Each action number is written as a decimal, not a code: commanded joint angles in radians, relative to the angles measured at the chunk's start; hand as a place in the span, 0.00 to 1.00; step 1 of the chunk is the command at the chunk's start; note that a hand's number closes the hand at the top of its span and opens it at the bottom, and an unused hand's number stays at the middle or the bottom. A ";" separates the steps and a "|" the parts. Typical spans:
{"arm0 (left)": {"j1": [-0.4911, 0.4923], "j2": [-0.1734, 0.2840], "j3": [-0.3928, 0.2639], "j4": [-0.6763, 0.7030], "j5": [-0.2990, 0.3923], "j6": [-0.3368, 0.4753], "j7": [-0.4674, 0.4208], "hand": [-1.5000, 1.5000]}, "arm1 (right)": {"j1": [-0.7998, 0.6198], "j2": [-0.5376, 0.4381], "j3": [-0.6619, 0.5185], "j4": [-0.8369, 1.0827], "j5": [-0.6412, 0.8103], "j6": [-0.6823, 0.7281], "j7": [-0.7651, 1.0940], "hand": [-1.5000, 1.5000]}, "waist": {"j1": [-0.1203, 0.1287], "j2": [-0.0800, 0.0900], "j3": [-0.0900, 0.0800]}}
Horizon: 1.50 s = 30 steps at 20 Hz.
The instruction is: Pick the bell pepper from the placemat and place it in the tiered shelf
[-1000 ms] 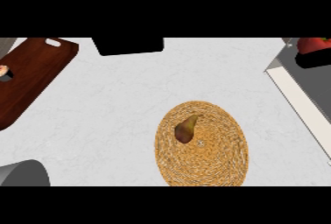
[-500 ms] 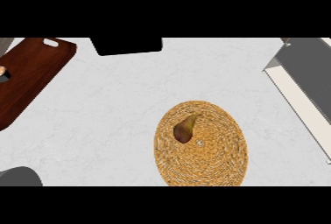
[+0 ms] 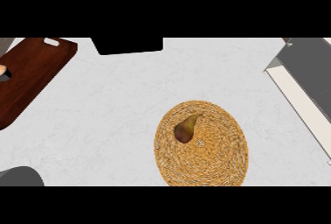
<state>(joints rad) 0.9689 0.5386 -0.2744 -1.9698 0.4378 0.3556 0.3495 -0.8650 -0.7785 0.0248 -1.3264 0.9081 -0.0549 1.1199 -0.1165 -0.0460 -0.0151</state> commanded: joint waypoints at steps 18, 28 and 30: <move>-0.284 0.023 0.123 -0.071 -0.078 0.018 -0.192 0.50 | -0.053 -0.075 -0.150 0.175 0.078 0.107 0.046 1.00 | -0.008 0.020 0.012; -0.282 0.029 0.126 -0.061 -0.056 0.029 -0.195 0.50 | 0.011 -0.071 -0.230 0.251 0.112 0.107 0.032 0.00 | -0.023 0.020 0.013; -0.288 0.030 0.123 -0.062 -0.054 0.030 -0.194 0.50 | 0.013 -0.081 -0.233 0.262 0.121 0.116 0.014 0.00 | -0.018 0.023 0.012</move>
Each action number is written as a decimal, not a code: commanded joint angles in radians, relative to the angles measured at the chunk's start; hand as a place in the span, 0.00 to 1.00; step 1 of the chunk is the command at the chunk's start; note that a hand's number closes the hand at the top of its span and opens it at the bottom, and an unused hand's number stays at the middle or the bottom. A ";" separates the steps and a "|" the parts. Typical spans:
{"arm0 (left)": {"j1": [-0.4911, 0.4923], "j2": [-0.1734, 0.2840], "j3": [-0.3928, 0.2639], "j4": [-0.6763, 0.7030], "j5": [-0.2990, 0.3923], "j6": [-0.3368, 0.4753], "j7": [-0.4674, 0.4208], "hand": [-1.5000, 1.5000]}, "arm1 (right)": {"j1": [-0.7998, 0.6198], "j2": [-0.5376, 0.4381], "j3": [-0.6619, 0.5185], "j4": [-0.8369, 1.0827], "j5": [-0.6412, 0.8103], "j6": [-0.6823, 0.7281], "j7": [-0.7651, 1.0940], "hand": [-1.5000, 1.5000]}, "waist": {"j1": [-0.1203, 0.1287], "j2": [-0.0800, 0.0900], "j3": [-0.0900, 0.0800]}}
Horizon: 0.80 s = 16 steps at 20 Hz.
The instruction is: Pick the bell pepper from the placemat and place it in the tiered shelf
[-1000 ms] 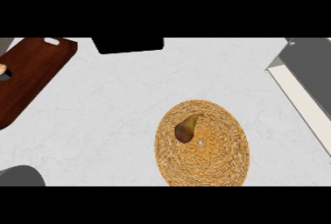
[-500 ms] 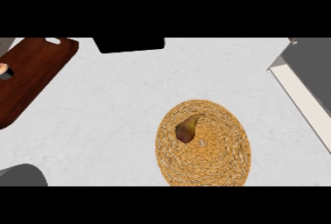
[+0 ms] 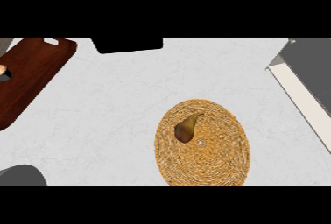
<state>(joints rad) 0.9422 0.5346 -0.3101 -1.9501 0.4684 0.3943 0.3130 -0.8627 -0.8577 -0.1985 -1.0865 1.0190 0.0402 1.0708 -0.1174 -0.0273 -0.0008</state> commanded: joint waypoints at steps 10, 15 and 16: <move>-0.278 0.048 0.148 -0.069 -0.087 0.002 -0.172 0.50 | -0.033 0.025 -0.110 -0.029 0.002 -0.088 0.038 0.00 | -0.009 0.000 -0.001; -0.277 0.053 0.140 -0.064 -0.080 0.011 -0.166 0.50 | -0.068 0.051 -0.194 -0.065 -0.035 -0.143 0.027 0.00 | -0.014 -0.005 0.002; -0.268 0.061 0.136 -0.066 -0.081 0.006 -0.168 0.50 | -0.084 0.049 -0.201 -0.087 -0.035 -0.140 0.033 0.00 | -0.012 -0.012 0.000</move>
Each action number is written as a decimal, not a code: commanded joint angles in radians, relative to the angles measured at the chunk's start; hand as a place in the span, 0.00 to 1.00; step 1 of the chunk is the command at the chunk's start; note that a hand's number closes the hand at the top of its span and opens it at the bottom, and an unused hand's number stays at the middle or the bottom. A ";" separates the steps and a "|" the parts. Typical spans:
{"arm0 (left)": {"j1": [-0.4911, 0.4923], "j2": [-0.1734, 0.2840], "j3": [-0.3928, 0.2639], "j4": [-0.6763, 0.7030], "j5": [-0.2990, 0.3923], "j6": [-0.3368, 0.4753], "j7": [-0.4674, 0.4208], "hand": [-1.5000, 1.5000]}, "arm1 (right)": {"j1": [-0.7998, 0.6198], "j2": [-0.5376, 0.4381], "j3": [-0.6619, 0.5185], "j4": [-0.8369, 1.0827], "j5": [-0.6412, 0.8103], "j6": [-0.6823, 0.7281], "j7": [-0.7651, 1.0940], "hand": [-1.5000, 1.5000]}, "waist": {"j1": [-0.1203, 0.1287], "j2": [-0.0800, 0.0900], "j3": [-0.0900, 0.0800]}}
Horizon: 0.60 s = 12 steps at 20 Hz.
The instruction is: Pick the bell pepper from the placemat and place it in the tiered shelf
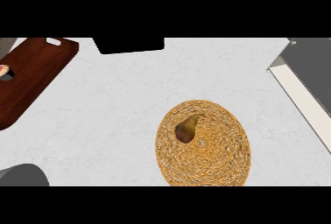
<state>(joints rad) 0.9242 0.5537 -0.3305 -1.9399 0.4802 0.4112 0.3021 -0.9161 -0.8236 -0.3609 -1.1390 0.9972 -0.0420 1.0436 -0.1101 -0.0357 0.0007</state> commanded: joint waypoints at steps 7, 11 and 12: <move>-0.230 0.048 0.157 -0.069 -0.074 -0.001 -0.160 0.50 | -0.079 0.010 -0.100 -0.147 -0.016 -0.084 0.046 0.00 | -0.036 -0.023 -0.006; -0.220 0.039 0.141 -0.071 -0.075 0.018 -0.164 0.50 | -0.086 -0.013 -0.125 -0.207 -0.001 -0.068 0.051 0.00 | -0.067 -0.029 -0.006; -0.212 0.031 0.142 -0.071 -0.069 0.032 -0.163 0.50 | -0.092 -0.032 -0.129 -0.217 0.010 -0.045 0.060 0.00 | -0.079 -0.035 -0.009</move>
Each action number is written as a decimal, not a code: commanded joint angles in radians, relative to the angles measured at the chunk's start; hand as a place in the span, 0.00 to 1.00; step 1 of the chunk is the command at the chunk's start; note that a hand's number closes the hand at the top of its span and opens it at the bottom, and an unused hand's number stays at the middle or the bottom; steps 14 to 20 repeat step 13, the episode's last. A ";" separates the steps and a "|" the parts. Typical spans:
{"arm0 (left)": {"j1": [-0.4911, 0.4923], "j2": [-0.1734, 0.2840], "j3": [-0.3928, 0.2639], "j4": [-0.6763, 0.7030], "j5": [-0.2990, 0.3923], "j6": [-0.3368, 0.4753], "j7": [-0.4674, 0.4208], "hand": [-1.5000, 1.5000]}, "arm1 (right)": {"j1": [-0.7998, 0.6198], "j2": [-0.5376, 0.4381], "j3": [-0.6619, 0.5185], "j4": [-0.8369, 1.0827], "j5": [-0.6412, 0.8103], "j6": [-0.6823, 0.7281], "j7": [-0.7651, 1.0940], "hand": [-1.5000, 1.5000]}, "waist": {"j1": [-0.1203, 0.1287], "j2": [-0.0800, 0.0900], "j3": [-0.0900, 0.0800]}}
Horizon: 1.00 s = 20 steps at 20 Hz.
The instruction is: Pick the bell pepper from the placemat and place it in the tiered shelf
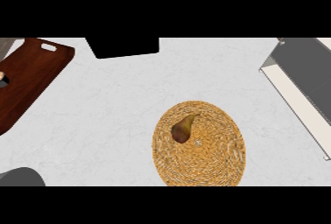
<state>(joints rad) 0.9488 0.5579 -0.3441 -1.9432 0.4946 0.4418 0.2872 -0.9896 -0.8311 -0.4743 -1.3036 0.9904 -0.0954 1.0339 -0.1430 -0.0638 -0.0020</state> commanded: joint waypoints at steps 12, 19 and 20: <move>-0.107 0.035 0.141 -0.096 -0.060 0.074 -0.143 0.50 | -0.024 -0.086 -0.079 -0.179 0.002 0.182 0.091 0.00 | -0.149 -0.059 -0.006; -0.096 0.031 0.136 -0.092 -0.057 0.079 -0.144 0.50 | -0.023 -0.091 -0.084 -0.187 0.000 0.197 0.094 0.00 | -0.155 -0.063 -0.007; -0.096 0.031 0.136 -0.092 -0.057 0.079 -0.144 0.50 | -0.023 -0.091 -0.084 -0.187 0.000 0.197 0.094 0.00 | -0.155 -0.063 -0.007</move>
